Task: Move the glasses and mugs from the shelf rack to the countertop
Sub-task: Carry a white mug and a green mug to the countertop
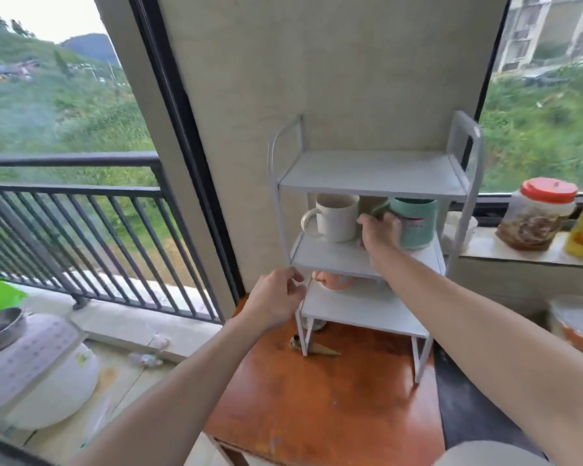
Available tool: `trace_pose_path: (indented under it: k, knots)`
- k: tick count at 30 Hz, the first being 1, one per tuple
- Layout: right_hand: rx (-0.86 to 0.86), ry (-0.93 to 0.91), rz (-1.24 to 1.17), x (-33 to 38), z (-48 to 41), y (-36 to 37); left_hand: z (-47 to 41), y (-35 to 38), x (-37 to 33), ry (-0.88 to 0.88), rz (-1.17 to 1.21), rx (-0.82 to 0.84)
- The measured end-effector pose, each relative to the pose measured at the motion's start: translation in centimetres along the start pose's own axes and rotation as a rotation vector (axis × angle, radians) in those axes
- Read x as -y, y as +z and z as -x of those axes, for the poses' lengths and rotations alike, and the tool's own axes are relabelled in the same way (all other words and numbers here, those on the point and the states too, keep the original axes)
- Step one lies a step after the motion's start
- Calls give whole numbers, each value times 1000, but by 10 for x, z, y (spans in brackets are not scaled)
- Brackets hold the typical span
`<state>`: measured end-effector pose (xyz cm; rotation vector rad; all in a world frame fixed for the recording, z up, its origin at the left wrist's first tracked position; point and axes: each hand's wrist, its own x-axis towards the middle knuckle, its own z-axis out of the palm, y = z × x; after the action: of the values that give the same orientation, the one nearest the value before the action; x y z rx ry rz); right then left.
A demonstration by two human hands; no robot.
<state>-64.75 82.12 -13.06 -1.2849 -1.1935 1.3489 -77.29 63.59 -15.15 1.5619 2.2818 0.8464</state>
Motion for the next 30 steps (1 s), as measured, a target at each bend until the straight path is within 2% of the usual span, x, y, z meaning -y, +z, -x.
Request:
trace_pose_path:
  k: [4, 12, 18, 23, 26, 30]
  knots:
    - [-80, 1, -127, -1, -13, 15, -27, -2, -6, 82, 25, -31]
    - [-119, -113, -114, -9, 2, -7, -71, 15, -36, 206, 102, -182]
    - [-75, -81, -48, -9, 18, -51, -120, 12, -59, -60, 307, -153]
    - [-79, -130, -6, -20, 23, -66, -134, 13, -51, -293, 557, -121]
    - [-33, -158, 53, -28, 23, -67, -122, 22, -42, -281, 715, -74]
    - [-20, -193, 43, -33, 31, -63, -96, 27, -42, -230, 834, -95]
